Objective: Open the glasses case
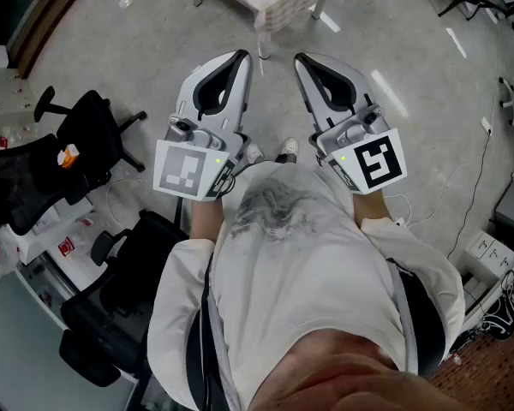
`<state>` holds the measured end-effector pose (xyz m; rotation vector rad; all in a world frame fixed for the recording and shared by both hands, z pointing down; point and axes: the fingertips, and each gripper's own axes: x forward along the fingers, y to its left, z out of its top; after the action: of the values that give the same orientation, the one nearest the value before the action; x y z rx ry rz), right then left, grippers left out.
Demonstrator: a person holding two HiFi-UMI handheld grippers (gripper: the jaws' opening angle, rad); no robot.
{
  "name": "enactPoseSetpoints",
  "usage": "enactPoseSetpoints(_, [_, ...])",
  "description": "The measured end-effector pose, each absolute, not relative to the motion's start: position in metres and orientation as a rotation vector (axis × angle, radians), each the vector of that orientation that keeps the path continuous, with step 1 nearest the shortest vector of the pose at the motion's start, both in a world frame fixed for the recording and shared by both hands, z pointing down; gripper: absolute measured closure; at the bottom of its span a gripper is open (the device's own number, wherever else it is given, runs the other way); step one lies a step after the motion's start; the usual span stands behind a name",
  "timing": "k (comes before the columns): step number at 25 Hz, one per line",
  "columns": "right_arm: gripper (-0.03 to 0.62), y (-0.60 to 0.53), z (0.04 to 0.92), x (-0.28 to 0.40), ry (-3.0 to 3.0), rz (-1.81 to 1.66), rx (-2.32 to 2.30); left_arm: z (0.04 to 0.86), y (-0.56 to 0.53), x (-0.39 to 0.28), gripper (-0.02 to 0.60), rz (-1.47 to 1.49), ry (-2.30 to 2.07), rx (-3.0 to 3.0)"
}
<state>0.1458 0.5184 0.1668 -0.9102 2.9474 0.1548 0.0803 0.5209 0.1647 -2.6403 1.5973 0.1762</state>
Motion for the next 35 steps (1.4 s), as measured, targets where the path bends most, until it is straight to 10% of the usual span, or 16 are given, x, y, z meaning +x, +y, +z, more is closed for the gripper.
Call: enactPoseSetpoints(35, [0.579,0.45,0.186,0.148,2.999,0.219,-0.887,0.186,0.454,0.092,0.572,0.175,1.608,-2.63])
